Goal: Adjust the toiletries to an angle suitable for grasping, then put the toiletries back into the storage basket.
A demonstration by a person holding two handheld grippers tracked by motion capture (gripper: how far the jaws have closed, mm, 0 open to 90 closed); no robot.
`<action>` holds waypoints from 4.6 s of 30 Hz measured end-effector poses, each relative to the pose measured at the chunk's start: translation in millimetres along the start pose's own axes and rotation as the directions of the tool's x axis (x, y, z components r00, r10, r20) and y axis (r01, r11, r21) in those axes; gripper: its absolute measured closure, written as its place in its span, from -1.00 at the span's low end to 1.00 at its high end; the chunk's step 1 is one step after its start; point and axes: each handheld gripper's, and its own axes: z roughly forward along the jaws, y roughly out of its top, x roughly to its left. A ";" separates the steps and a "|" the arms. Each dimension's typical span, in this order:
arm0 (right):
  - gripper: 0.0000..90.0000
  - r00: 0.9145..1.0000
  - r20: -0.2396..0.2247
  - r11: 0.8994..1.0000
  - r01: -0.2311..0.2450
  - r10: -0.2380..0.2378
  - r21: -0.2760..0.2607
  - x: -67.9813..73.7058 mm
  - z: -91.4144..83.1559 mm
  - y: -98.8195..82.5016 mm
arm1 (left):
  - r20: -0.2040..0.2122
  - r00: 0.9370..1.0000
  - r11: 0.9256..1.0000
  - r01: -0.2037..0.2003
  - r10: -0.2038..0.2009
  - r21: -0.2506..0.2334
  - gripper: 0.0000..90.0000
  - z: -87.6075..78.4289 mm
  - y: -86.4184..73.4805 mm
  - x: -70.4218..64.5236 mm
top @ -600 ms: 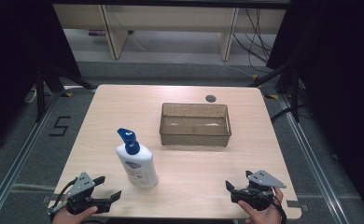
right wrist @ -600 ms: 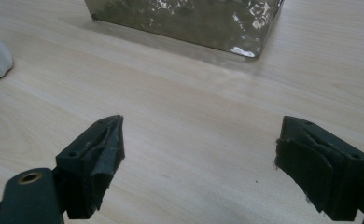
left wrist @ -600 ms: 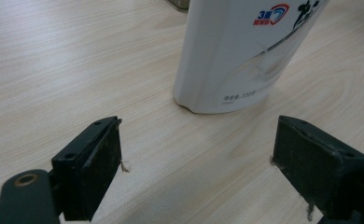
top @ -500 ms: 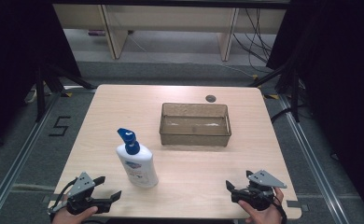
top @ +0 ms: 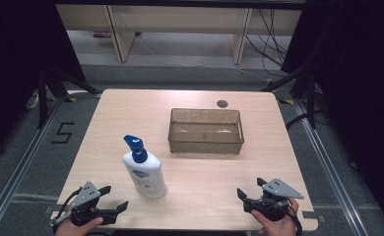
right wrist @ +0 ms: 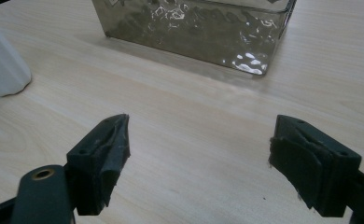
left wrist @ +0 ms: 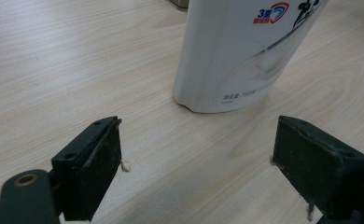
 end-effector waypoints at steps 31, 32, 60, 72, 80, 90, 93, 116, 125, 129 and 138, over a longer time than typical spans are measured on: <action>-0.55 0.994 -0.101 0.995 0.022 -0.032 -0.095 20.7 -3.5 24.3 | 0.003 1.000 1.000 0.000 0.000 0.008 -0.67 -0.1 0.3 -0.5; -0.55 0.994 -0.103 0.994 0.035 -0.046 -0.101 21.6 -2.5 26.4 | 0.004 1.000 1.000 -0.001 0.001 0.010 -0.67 -0.5 0.5 -0.3; -0.53 0.959 -0.266 0.986 0.052 -0.094 -0.160 67.4 21.9 75.7 | -0.003 1.000 1.000 -0.008 0.008 0.001 -0.67 -0.7 1.0 -0.4; -0.53 0.944 -0.306 0.978 0.067 -0.126 -0.197 75.6 23.7 92.5 | -0.014 1.000 1.000 0.004 -0.004 0.010 -0.67 0.3 0.1 0.3; -0.53 0.931 -0.346 0.978 0.047 -0.117 -0.202 81.4 26.6 102.6 | -0.002 1.000 1.000 0.005 -0.005 0.011 -0.67 1.2 0.0 0.9; -0.53 0.916 -0.381 0.977 0.048 -0.126 -0.206 89.8 33.5 114.7 | -0.001 1.000 1.000 0.015 -0.015 0.013 -0.67 2.0 -0.1 1.4; -0.53 0.915 -0.382 0.977 0.056 -0.132 -0.206 91.3 34.1 116.9 | -0.010 1.000 1.000 0.015 -0.015 0.016 -0.67 1.7 -0.4 0.5; -0.52 0.883 -0.426 0.964 0.097 -0.198 -0.248 125.0 34.2 141.1 | 0.015 1.000 1.000 0.000 0.000 0.009 -0.67 4.5 2.0 -0.8; -0.53 0.859 -0.461 0.959 0.108 -0.223 -0.262 139.5 41.2 148.2 | 0.004 1.000 1.000 -0.005 0.005 0.015 -0.67 3.2 2.1 -2.1; -0.53 0.850 -0.470 0.953 0.113 -0.239 -0.281 141.9 45.1 150.7 | 0.009 1.000 1.000 -0.011 0.011 0.006 -0.67 2.2 2.6 -1.5; -0.57 0.837 -0.484 0.953 0.136 -0.256 -0.269 153.7 51.0 157.2 | 0.003 1.000 1.000 -0.022 0.022 0.014 -0.67 0.6 1.4 -3.9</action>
